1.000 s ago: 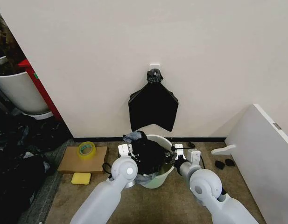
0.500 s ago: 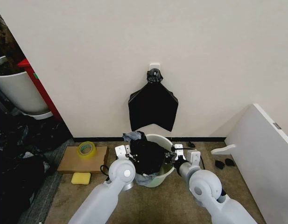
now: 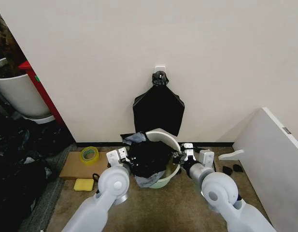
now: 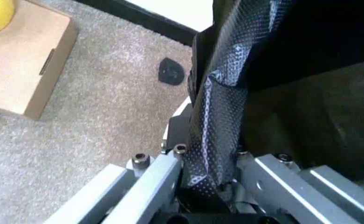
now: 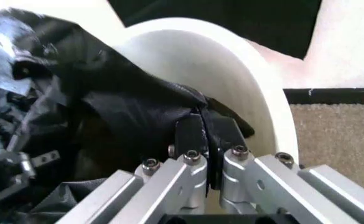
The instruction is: Place the garbage bag over the trash bin.
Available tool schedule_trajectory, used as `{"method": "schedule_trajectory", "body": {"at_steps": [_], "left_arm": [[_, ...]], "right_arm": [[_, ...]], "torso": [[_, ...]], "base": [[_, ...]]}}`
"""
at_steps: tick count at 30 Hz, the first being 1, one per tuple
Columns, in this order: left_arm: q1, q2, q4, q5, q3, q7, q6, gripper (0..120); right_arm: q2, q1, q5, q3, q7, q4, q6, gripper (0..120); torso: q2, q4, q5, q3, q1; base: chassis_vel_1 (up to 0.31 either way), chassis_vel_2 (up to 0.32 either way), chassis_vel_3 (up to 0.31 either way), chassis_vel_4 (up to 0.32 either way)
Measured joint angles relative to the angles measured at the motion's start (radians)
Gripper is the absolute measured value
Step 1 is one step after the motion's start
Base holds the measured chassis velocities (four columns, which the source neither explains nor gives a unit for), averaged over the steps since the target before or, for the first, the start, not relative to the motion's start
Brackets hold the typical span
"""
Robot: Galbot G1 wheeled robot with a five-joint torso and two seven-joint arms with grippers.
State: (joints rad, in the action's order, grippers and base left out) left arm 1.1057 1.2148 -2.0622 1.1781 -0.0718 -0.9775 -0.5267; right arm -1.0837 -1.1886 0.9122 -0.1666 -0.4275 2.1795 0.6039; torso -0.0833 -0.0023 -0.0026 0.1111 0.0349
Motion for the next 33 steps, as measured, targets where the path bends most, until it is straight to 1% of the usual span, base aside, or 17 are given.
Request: {"method": "schedule_trajectory", "body": {"at_steps": [2, 6, 8, 11, 12, 15, 16, 19, 23, 29, 32, 33], "left_arm": [[0.009, 0.000, -0.004, -0.004, -0.010, 0.002, 0.002, 0], [0.036, -0.009, -0.022, -0.004, -0.031, 0.019, 0.013, 0], [0.041, -0.010, -0.027, -0.002, -0.033, 0.021, 0.014, 0], [0.074, -0.024, -0.060, 0.009, -0.041, 0.028, 0.015, 0], [0.074, -0.024, -0.060, 0.009, -0.041, 0.028, 0.015, 0], [0.093, -0.032, -0.077, 0.012, -0.047, 0.032, 0.016, 0], [0.093, -0.032, -0.077, 0.012, -0.047, 0.032, 0.016, 0], [0.115, -0.038, -0.090, 0.013, -0.055, 0.042, 0.033, 0], [0.127, -0.046, -0.098, 0.013, -0.059, 0.048, 0.038, 0], [0.137, -0.055, -0.115, 0.014, -0.062, 0.054, 0.038, 0], [0.145, -0.061, -0.130, 0.014, -0.062, 0.057, 0.035, 0], [0.145, -0.061, -0.130, 0.014, -0.062, 0.057, 0.035, 0]], "right_arm": [[0.001, -0.008, 0.007, -0.008, -0.005, 0.020, 0.003, 0], [0.015, -0.061, 0.032, -0.074, -0.022, 0.088, 0.014, 0], [0.017, -0.069, 0.032, -0.086, -0.024, 0.093, 0.015, 0], [0.043, -0.116, 0.030, -0.150, -0.028, 0.102, 0.021, 0], [0.043, -0.116, 0.030, -0.150, -0.028, 0.102, 0.021, 0], [0.060, -0.156, 0.028, -0.209, -0.032, 0.103, 0.049, 0], [0.060, -0.156, 0.028, -0.209, -0.032, 0.103, 0.049, 0], [0.071, -0.199, 0.019, -0.259, -0.038, 0.109, 0.075, 0], [0.076, -0.232, 0.015, -0.288, -0.041, 0.125, 0.091, 0], [0.075, -0.265, 0.006, -0.295, -0.039, 0.149, 0.103, 0], [0.070, -0.292, -0.083, -0.279, 0.043, 0.169, 0.078, 0], [0.070, -0.292, -0.083, -0.279, 0.043, 0.169, 0.078, 0]], "torso": [[0.000, 0.0001, 0.0000, 0.000, 0.000], [0.000, 0.0000, 0.0000, 0.000, 0.000], [0.000, -0.0001, 0.0000, 0.000, 0.000], [0.000, 0.0000, 0.0003, 0.000, 0.000], [0.000, 0.0000, 0.0003, 0.000, 0.000], [0.000, -0.0001, 0.0002, 0.000, 0.000], [0.000, -0.0001, 0.0002, 0.000, 0.000], [0.000, -0.0001, 0.0002, 0.000, 0.000], [0.000, 0.0000, 0.0000, 0.000, 0.000], [0.000, 0.0000, 0.0000, 0.000, 0.000], [0.000, 0.0000, 0.0001, 0.000, 0.000], [0.000, 0.0000, 0.0001, 0.000, 0.000]], "base": [[0.000, 0.000, 0.000, 0.000], [0.000, 0.000, 0.000, 0.000], [0.000, 0.000, 0.000, 0.000], [0.000, 0.000, 0.000, 0.000], [0.000, 0.000, 0.000, 0.000], [0.000, 0.000, 0.000, 0.000], [0.000, 0.000, 0.000, 0.000], [0.000, 0.000, 0.000, 0.000], [0.000, 0.000, 0.000, 0.000], [0.000, 0.000, 0.000, 0.000], [0.000, 0.000, 0.000, 0.000], [0.000, 0.000, 0.000, 0.000]]}}
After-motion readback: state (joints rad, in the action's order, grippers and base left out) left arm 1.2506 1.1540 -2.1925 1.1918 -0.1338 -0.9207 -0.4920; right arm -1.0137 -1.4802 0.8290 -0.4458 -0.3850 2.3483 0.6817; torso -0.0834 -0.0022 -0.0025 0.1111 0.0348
